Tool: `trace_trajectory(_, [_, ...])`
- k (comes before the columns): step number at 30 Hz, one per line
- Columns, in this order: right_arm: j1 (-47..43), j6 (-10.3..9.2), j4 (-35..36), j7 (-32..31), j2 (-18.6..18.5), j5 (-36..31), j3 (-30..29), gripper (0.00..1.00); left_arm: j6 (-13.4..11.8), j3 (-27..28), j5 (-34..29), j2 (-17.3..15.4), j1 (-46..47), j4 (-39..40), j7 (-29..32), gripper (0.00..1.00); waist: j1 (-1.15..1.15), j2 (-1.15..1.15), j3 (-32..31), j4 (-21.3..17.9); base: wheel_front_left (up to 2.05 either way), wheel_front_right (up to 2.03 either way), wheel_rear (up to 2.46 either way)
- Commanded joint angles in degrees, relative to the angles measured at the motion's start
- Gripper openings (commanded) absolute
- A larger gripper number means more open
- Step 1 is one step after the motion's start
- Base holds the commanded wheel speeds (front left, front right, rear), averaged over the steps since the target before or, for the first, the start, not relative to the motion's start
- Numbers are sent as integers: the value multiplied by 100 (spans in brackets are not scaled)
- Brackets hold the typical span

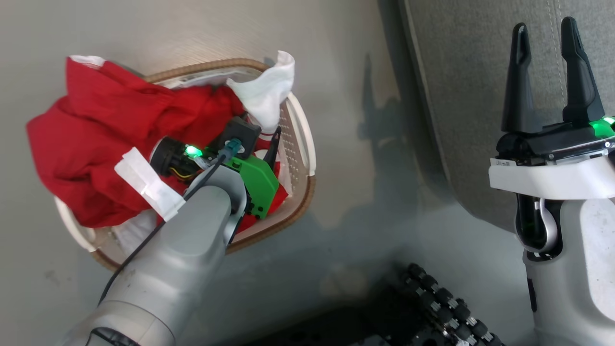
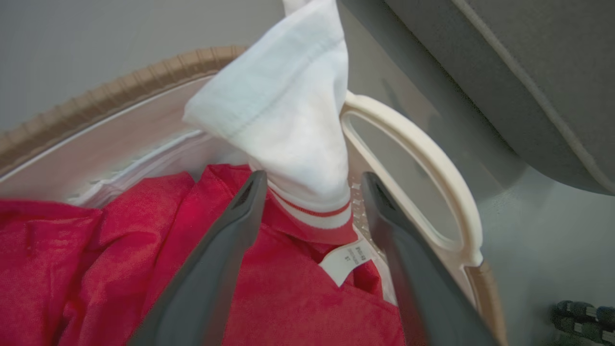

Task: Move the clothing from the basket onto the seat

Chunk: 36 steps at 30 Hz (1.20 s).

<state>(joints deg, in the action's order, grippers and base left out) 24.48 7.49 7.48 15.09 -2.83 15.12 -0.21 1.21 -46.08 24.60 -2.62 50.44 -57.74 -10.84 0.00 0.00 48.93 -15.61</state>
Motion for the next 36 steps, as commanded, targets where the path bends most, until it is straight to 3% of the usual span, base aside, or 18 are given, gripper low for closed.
trace_trajectory(1, [98, 1, 43, 12, -11, 46, 16, 100, -33, 2, 51, -47, 151, -59, -15, 100, 0, 0, 348, -322, 0, 0, 0])
trace_trajectory(14, [107, 1, 54, 12, -12, 204, 103, 100, -236, 64, 445, -45, 579, -538, -160, 100, 0, 0, 512, -462, 0, 0, 0])
trace_trajectory(15, [110, 1, 46, 12, -12, 208, 100, 100, -252, 55, 471, -45, 589, -553, -184, 72, 0, 0, 508, -459, 0, 0, 0])
trace_trajectory(17, [118, 1, 25, 12, -12, 214, 93, 100, -242, 28, 515, -45, 579, -579, -205, 0, 0, 0, 489, -448, 0, 0, 0])
trace_trajectory(27, [132, 1, -82, 12, -13, 51, -9, 100, -119, -160, 782, -43, 351, -453, -338, 0, 0, 0, 187, -230, 0, 0, 0])
trace_trajectory(36, [-120, 1, -331, 12, -16, -384, -189, 100, -43, -237, 804, -36, 74, -19, -440, 0, 0, 0, -673, 386, 0, 0, 0])
